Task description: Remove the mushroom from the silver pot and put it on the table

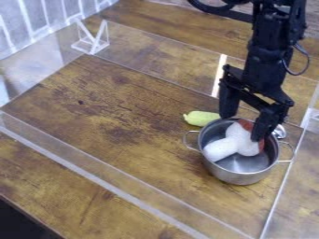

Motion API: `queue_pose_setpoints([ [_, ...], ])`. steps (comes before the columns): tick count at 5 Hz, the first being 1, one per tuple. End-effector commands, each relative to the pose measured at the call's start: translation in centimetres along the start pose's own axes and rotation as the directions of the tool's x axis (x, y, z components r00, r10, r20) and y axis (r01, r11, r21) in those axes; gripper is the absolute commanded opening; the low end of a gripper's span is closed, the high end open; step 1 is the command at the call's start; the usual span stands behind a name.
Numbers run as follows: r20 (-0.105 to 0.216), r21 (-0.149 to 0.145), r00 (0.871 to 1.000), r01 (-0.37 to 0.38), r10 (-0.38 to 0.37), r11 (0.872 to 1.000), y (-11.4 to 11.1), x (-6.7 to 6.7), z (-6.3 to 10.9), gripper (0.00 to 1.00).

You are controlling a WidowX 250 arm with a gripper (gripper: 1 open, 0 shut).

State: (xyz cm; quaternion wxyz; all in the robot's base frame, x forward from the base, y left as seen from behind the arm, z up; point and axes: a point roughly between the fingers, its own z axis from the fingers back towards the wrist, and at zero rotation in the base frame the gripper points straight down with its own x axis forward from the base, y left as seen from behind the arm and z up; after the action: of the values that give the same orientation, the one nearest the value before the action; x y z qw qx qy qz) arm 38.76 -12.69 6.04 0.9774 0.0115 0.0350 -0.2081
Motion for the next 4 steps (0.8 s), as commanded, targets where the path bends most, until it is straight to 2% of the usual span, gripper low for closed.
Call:
queue_pose_setpoints([
  [1,0.075,0.015,0.997,0.01,-0.011,1.0,-0.3,1.2,2.1,1.0],
  [2,0.066,0.011,0.998,-0.011,0.01,1.0,-0.2,1.4,1.6,1.0],
  [4,0.064,-0.007,0.996,-0.055,0.055,0.998,3.8,2.0,2.5,1.0],
])
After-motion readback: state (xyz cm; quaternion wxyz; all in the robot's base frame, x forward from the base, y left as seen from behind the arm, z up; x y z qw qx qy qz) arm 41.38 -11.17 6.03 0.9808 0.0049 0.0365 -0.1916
